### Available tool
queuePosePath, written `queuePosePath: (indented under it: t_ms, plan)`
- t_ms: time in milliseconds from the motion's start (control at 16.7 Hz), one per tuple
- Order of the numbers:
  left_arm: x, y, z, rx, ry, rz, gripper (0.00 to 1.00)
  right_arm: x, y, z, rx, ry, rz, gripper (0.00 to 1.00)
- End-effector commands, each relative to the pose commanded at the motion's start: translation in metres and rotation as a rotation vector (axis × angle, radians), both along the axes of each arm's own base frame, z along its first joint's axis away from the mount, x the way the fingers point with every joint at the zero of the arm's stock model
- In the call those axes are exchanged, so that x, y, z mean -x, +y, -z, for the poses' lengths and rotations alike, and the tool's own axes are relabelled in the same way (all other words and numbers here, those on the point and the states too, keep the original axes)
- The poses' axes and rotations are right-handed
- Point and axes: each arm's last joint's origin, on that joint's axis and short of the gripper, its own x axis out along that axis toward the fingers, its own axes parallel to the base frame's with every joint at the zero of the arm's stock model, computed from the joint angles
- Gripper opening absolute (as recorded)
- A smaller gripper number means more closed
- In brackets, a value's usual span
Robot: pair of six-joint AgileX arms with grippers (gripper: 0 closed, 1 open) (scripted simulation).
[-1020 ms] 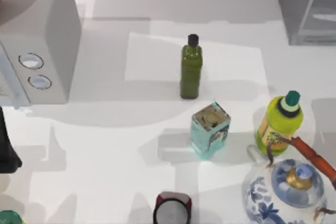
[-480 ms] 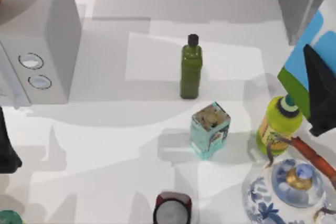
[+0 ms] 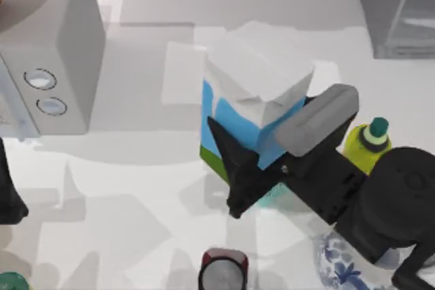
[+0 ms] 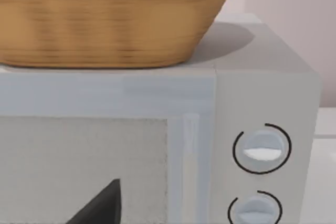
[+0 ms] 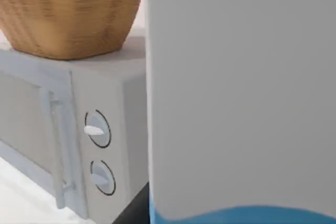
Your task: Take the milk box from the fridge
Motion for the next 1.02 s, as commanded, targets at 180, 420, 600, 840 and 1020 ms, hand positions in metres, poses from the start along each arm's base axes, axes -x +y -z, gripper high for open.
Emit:
queuePosePath:
  t_ms: [180,420,600,840,1020]
  plan:
    - [0.0,0.0,0.0,0.0,0.0,0.0,1.0,0.003,0.029,0.028,0.025,0.013,-0.033,0.0]
    - [0.0,0.0,0.0,0.0,0.0,0.0,1.0,0.004,0.042,0.049,0.06,0.022,-0.033,0.0]
    - [0.0,0.0,0.0,0.0,0.0,0.0,1.0,0.004,0.043,0.049,0.061,0.022,-0.032,0.0]
    - [0.0,0.0,0.0,0.0,0.0,0.0,1.0,0.002,0.042,0.051,0.063,0.025,-0.031,0.0]
    - [0.0,0.0,0.0,0.0,0.0,0.0,1.0,-0.009,0.051,0.056,0.058,0.024,-0.035,0.0]
